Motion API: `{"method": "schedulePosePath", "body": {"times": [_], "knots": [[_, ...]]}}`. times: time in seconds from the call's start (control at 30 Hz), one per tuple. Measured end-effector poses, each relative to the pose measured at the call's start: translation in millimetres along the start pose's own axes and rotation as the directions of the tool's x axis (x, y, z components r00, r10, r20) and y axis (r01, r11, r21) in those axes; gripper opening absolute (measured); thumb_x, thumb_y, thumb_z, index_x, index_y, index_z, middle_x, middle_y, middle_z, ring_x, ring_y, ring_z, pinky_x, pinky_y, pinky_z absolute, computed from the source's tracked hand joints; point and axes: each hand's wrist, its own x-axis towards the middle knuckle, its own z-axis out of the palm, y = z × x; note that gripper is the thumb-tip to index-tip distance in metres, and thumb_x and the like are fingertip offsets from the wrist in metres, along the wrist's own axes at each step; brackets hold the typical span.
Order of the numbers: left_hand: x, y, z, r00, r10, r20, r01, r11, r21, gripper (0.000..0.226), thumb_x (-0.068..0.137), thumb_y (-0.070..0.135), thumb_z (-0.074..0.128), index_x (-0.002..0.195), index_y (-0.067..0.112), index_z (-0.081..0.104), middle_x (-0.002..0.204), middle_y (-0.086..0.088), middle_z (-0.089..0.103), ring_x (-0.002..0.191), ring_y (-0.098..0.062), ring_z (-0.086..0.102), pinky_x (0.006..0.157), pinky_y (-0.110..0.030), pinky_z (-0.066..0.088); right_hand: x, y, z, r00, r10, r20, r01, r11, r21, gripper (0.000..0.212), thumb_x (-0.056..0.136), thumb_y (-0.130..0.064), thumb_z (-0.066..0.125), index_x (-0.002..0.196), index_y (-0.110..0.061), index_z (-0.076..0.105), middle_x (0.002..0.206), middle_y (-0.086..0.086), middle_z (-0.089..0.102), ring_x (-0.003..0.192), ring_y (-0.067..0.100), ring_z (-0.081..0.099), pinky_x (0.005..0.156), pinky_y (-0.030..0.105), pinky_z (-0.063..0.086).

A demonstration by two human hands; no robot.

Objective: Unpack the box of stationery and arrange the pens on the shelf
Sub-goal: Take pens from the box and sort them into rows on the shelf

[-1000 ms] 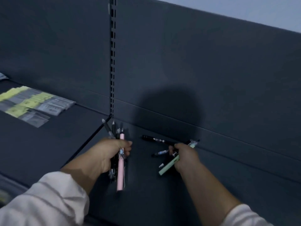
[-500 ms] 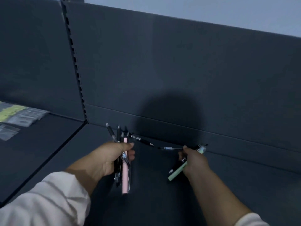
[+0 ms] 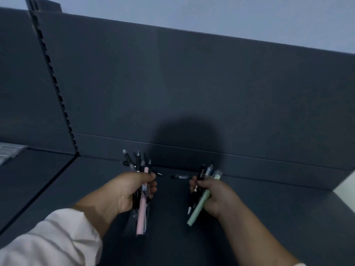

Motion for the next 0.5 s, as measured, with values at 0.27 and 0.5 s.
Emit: {"method": "schedulePosePath", "body": {"times": [0.27, 0.5], "knots": [[-10, 8, -30, 0.998, 0.033, -0.049, -0.036, 0.998, -0.048, 0.007, 0.090, 0.007, 0.060, 0.082, 0.005, 0.059, 0.070, -0.009, 0.065, 0.064, -0.018, 0.059, 0.060, -0.030, 0.049, -1, 11, 33, 0.964, -0.066, 0.256, 0.167, 0.903, -0.396, 0.021, 0.089, 0.012, 0.050, 0.095, -0.005, 0.062, 0.082, 0.012, 0.070, 0.069, 0.021, 0.067, 0.064, 0.030, 0.052], [-21, 8, -83, 0.992, 0.032, -0.122, -0.050, 0.987, -0.152, 0.007, 0.090, 0.006, 0.058, 0.084, 0.004, 0.060, 0.062, -0.009, 0.068, 0.065, -0.020, 0.059, 0.062, -0.030, 0.049, 16, 39, 96, 0.921, -0.050, 0.386, 0.356, 0.509, -0.784, 0.027, 0.077, 0.009, 0.063, 0.099, -0.008, 0.065, 0.084, 0.012, 0.066, 0.074, 0.025, 0.066, 0.066, 0.034, 0.054]]}}
